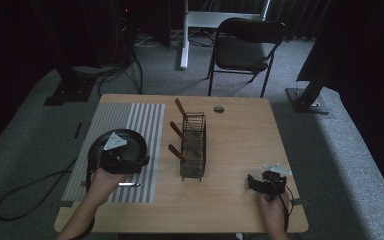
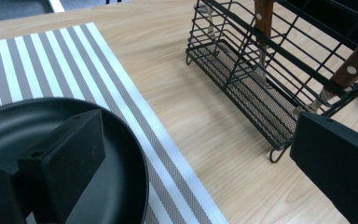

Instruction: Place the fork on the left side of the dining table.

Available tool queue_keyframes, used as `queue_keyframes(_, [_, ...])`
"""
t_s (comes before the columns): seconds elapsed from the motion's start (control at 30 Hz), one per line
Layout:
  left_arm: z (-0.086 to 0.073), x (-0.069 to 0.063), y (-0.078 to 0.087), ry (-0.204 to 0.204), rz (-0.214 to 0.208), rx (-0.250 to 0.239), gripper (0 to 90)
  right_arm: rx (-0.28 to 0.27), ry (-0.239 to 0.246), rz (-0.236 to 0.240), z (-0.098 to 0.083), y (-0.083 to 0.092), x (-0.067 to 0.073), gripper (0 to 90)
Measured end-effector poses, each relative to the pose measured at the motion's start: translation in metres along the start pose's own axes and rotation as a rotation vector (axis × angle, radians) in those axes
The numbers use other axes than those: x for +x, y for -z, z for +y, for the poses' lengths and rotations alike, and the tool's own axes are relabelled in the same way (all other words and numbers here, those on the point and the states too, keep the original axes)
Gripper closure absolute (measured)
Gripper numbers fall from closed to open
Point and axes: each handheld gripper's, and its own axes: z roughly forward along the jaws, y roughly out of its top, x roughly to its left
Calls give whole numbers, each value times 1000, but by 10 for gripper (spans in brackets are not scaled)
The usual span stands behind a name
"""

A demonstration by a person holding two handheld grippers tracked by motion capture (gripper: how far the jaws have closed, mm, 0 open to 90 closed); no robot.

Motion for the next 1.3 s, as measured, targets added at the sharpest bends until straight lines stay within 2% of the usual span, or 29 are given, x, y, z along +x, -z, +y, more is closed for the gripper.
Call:
queue_keyframes(0.23, [9,-2,-11,-18,7,-17,34,0,0,0,0,0,0,124])
queue_keyframes(0.6, [25,0,-32,-19,3,4,35,0,0,0,0,0,0,124])
queue_keyframes(0.77, [36,-2,-37,-14,-18,-5,36,-1,1,0,0,0,0,124])
queue_keyframes(0.93, [47,-7,-43,-33,-17,-11,35,0,0,0,0,0,0,124])
queue_keyframes(1.17, [58,-13,-52,-50,-43,-9,36,0,-1,1,0,0,0,124])
queue_keyframes(1.23, [61,-15,-54,-32,-69,-16,51,0,0,1,0,0,0,124])
queue_keyframes(1.3, [63,-15,-56,-29,-76,-17,53,0,0,1,0,0,0,124])
